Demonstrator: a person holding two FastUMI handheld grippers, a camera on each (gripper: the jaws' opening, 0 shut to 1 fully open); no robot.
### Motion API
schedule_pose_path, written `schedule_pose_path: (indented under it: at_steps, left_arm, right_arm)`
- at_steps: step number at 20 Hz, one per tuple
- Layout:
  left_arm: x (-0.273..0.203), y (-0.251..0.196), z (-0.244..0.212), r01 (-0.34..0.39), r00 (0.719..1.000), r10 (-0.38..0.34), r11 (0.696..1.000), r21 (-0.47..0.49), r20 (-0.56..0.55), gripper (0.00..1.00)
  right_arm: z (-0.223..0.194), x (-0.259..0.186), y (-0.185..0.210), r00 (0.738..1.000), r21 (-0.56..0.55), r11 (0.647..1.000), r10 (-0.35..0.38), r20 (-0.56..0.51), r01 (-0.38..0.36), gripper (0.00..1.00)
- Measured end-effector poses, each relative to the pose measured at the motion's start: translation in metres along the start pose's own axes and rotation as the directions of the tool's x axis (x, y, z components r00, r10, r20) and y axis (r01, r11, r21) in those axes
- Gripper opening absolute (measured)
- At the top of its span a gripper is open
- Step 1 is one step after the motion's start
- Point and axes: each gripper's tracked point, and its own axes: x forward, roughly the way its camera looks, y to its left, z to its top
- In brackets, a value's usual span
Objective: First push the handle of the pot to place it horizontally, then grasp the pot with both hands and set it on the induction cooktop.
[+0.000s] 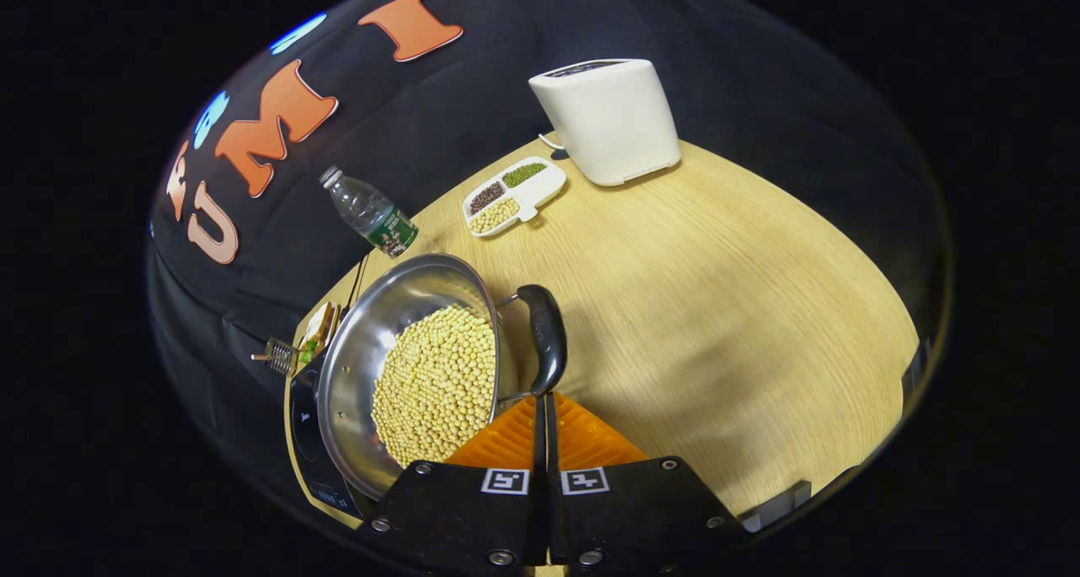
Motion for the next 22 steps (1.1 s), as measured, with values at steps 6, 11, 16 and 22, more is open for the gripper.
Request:
schedule_pose_path:
  at_steps: [6, 11, 16, 22]
  left_arm:
    - [0.014, -0.004, -0.024, -0.013, 0.999, 0.012, 1.0, -0.022, -0.051, 0.97]
    - [0.023, -0.03, -0.06, 0.004, 0.993, -0.004, 1.0, -0.003, -0.119, 0.99]
    - [0.028, -0.083, -0.104, 0.077, 0.976, -0.087, 0.995, -0.058, -0.198, 0.99]
    - [0.034, -0.166, -0.169, 0.176, 0.937, -0.194, 0.98, -0.088, -0.289, 0.98]
  right_arm:
    - [0.011, 0.004, -0.001, 1.0, -0.001, 1.0, -0.013, 0.005, 0.013, 0.0]
    - [0.018, 0.017, 0.0, 1.0, 0.005, 1.0, -0.018, 0.017, 0.018, 0.0]
    - [0.026, 0.023, 0.0, 0.999, -0.037, 0.999, -0.036, 0.036, 0.037, 0.0]
    - [0.029, 0.022, -0.001, 0.997, -0.081, 0.995, -0.047, 0.055, 0.051, 0.0]
